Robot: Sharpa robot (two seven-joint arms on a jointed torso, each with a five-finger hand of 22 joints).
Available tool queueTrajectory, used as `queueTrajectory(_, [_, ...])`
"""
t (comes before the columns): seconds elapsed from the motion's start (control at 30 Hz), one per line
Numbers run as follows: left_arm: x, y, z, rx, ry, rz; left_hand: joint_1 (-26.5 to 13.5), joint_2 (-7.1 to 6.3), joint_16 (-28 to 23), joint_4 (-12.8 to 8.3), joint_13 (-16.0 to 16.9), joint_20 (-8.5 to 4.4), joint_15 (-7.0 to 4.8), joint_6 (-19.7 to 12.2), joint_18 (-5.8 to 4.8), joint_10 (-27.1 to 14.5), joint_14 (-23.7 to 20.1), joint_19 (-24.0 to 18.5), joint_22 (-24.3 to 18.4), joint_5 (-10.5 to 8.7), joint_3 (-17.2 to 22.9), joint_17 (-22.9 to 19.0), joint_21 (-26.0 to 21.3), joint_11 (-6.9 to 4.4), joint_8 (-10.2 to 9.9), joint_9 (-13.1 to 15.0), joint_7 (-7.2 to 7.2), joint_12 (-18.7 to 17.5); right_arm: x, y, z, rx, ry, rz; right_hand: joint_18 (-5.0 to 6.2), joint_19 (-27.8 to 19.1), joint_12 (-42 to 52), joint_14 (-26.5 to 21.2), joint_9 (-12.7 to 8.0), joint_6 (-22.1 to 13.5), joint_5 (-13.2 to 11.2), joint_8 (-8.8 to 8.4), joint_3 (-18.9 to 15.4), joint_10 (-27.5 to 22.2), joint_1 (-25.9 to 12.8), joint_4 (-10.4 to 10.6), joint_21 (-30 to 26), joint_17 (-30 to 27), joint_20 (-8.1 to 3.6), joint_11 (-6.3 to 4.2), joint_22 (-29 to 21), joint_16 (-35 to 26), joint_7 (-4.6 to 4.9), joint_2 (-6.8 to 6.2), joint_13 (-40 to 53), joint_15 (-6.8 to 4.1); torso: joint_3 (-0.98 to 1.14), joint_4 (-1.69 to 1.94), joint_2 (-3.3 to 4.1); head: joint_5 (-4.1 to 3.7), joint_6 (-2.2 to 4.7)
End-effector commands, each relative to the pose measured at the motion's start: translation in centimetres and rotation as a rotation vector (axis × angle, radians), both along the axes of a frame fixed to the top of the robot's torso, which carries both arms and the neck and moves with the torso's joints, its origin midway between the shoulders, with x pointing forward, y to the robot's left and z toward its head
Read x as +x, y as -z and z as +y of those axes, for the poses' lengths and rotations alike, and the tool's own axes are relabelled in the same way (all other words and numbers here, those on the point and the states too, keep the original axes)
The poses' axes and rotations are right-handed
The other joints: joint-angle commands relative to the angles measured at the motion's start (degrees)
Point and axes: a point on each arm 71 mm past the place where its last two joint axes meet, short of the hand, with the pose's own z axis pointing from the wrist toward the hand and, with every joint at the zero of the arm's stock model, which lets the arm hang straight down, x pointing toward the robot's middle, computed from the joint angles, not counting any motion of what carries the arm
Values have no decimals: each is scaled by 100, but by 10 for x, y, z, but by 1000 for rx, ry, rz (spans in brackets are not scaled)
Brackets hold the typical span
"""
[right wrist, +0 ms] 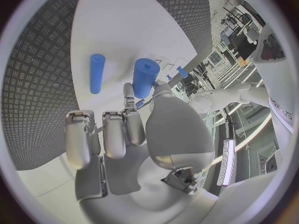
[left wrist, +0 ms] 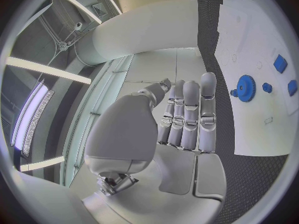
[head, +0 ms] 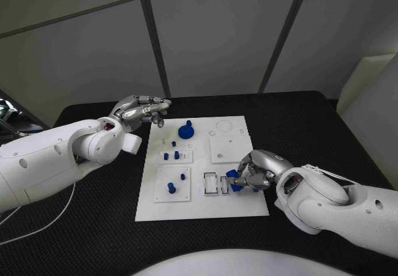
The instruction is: Assemble the parts on the task board
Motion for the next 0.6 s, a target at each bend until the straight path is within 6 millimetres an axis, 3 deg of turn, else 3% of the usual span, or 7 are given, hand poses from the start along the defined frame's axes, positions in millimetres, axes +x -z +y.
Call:
queueTrajectory(0.03, [0,-1,-1,-9,10,-1,-23,40,-24,34,-5,13,15,-37,-25,-31,-40,-45,-9,27,-6,-5,-37,-1,6,9,-1,33,-1,-9,3,126,38,-47,-119,582,4,417,19,-5,55,15,-6,37,21,18,13,524,-39,16,1477,24,-15,2,327,-36,-5,7,0,4,13])
queueTrajectory(0.6, [0,-1,-3,-11,16,1,-25,39,-25,35,-7,13,15,-44,-25,-37,-42,-45,-9,26,-6,-8,-39,0,9,9,0,37,0,5,33,101,-39,94,-114,568,-55,407,61,-6,29,11,-71,16,-119,26,0,488,-40,19,1462,4,-14,63,293,-33,-8,16,8,77,7])
